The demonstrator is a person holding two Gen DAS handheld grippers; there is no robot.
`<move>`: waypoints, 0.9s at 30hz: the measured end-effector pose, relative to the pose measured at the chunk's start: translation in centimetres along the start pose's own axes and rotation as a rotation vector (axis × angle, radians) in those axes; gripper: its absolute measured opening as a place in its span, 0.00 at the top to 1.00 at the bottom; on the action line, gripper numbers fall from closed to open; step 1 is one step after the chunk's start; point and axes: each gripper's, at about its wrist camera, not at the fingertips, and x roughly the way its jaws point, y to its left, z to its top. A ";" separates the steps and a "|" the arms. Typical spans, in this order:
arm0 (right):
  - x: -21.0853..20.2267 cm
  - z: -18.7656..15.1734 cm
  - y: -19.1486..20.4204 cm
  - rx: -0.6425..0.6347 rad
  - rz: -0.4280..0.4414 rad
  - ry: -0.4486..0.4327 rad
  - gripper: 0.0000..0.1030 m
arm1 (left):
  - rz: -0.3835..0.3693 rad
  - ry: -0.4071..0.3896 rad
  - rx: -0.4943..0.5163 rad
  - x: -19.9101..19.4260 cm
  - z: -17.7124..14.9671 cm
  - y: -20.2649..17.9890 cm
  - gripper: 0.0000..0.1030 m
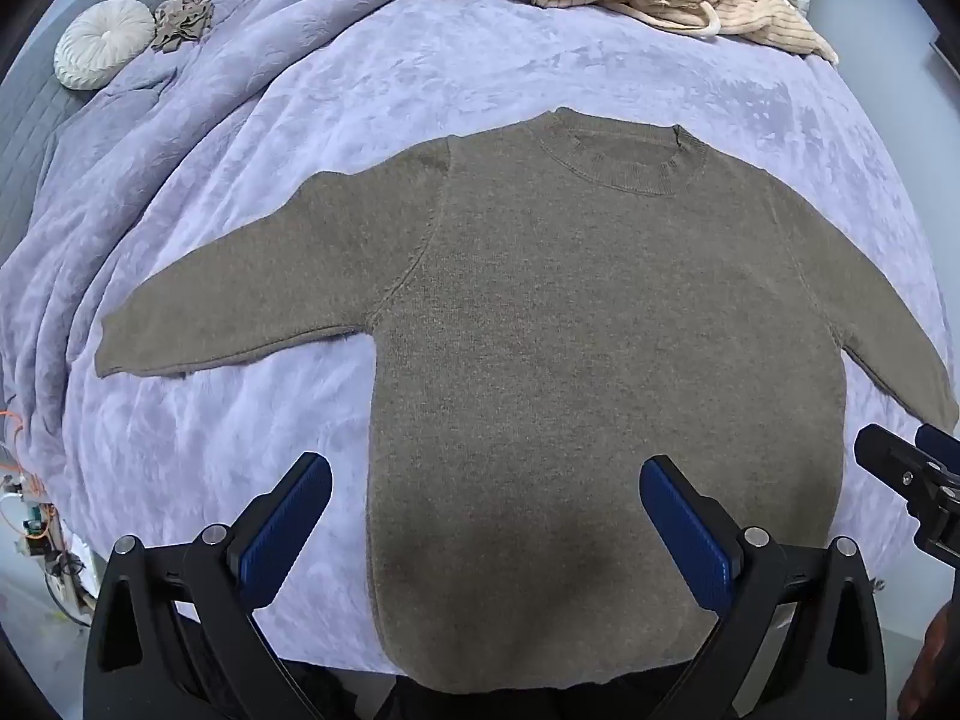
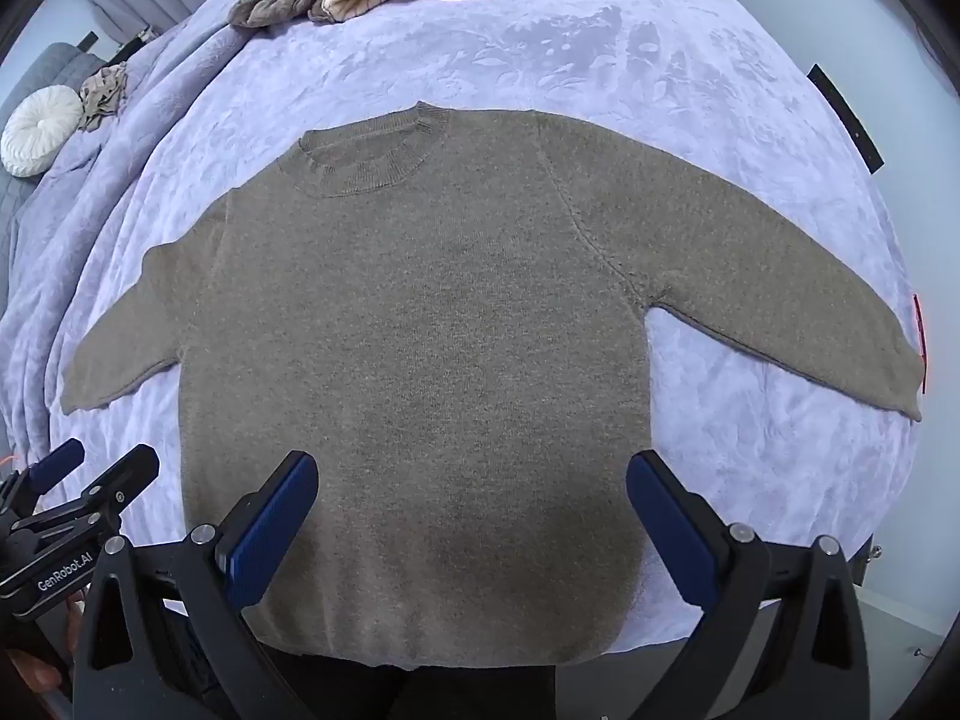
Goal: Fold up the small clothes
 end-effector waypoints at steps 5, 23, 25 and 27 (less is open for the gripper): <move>0.1 -0.1 0.2 -0.006 -0.005 0.002 0.00 | -0.005 0.001 -0.005 0.0 0.0 0.0 0.00; 0.4 0.0 0.0 -0.010 -0.033 0.010 0.00 | -0.004 -0.014 -0.008 0.0 -0.1 0.6 0.00; 0.4 -0.1 0.0 -0.014 -0.035 0.009 0.00 | -0.006 -0.012 -0.009 0.0 -0.2 0.6 0.00; 0.5 -0.1 0.1 -0.019 -0.040 0.009 0.00 | -0.010 -0.011 -0.012 0.1 -0.5 0.8 0.00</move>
